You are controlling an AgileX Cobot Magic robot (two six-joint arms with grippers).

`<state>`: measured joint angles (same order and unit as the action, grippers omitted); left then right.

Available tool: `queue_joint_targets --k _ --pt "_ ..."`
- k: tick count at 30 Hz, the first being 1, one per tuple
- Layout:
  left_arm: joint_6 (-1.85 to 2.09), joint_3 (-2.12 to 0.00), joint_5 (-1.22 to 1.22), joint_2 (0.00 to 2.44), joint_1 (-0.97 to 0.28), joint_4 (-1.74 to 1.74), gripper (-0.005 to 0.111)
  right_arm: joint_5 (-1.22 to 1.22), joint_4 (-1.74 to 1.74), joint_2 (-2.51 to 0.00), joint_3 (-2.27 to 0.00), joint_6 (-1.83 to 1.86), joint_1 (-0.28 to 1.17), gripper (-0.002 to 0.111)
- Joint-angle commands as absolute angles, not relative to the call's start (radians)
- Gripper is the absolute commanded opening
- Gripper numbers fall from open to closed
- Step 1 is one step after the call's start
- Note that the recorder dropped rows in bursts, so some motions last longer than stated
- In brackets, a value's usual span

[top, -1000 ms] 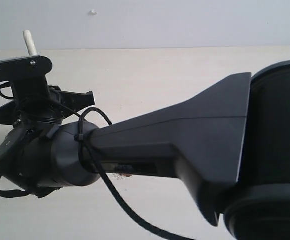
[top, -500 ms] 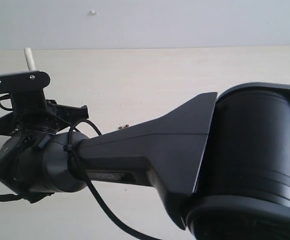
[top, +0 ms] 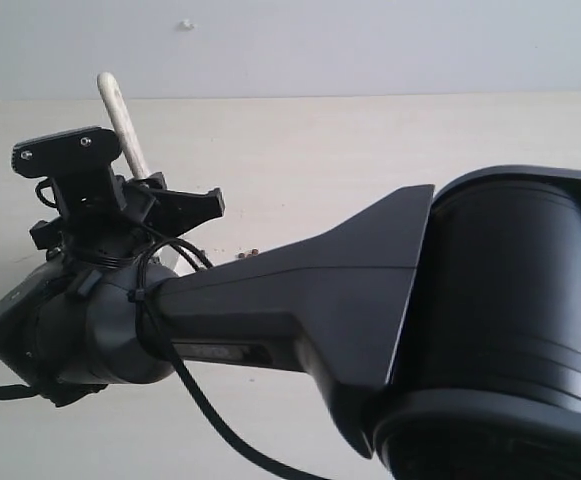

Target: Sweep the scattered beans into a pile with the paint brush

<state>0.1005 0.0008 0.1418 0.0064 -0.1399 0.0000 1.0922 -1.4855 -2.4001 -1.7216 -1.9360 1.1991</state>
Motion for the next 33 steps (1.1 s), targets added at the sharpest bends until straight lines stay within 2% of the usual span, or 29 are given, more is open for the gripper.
queue_joint_targets --k 1,9,18,33 --pt "0.100 0.000 0.140 0.000 -0.139 -0.007 0.000 1.011 -1.497 -2.361 -1.732 -2.004 1.198 0.000" --pt "0.100 0.000 0.140 0.000 -0.139 -0.007 0.000 0.951 -1.648 -2.353 -1.732 -2.123 1.192 0.000" --pt "0.100 0.000 0.140 0.000 -0.139 -0.007 0.000 0.934 -1.653 -2.391 -1.732 -2.123 1.139 0.000" --pt "0.100 0.000 0.140 0.000 -0.139 -0.007 0.000 1.002 -1.411 -2.410 -1.732 -2.076 1.102 0.000"
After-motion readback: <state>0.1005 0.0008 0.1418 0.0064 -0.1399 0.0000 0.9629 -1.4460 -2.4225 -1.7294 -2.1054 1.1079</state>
